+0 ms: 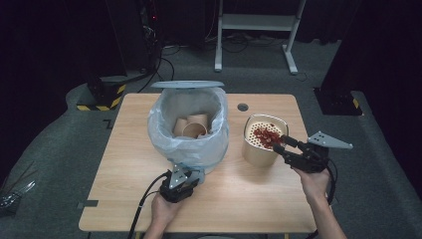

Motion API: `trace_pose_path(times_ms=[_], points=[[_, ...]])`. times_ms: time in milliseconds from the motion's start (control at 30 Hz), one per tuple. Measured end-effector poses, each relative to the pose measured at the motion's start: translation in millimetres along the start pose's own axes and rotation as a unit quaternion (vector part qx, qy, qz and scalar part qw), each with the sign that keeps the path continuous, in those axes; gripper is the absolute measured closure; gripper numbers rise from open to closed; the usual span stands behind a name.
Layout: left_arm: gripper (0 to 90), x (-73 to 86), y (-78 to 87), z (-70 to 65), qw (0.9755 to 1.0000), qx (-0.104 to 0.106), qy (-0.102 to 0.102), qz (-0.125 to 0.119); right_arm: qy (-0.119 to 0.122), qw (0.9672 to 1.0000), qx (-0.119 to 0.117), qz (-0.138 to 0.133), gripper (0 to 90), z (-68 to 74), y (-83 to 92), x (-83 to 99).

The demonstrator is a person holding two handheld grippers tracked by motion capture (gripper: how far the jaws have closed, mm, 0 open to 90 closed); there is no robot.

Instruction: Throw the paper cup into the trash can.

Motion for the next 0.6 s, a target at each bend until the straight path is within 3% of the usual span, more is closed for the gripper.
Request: trace_pose_path(times_ms=[600], points=[[58.2,-0.1,0.3,0.9,0.9999,-0.006,-0.008,0.000,-0.018,0.9991,0.035,0.015,42.7,-15.7,1.9,46.6]])
Point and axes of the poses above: each handheld gripper's, and its own axes: y roughly backward along the jaws, x roughly out of its underside, z roughly to its left, the point moved 5 cm from there along -y, roughly forward along the jaws, and after that the axes turned 13 degrees about -x, right-handed, at the moved point
